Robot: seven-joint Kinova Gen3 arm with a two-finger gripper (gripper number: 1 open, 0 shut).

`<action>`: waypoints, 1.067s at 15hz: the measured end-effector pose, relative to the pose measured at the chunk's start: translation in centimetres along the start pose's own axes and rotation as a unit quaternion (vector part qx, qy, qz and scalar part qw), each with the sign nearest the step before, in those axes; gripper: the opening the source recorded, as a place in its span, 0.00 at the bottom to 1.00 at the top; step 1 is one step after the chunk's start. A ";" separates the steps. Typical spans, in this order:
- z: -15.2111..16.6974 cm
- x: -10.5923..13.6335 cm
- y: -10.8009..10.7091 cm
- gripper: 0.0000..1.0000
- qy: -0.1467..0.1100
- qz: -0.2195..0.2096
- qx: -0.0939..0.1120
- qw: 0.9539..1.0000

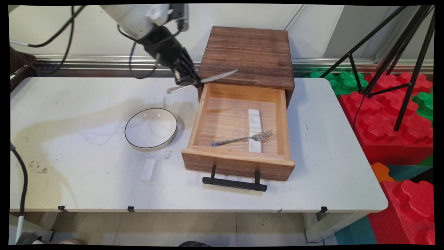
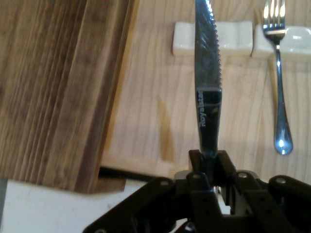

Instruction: Place the picked object into the drawer

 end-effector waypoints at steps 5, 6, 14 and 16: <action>3.9 3.4 0.8 0.00 0.004 0.005 -0.006 1.000; 4.6 3.8 0.9 0.00 0.003 0.006 -0.007 1.000; 11.4 6.7 1.7 0.00 0.000 0.018 -0.020 1.000; 12.6 7.1 1.9 0.00 0.000 0.023 -0.023 0.999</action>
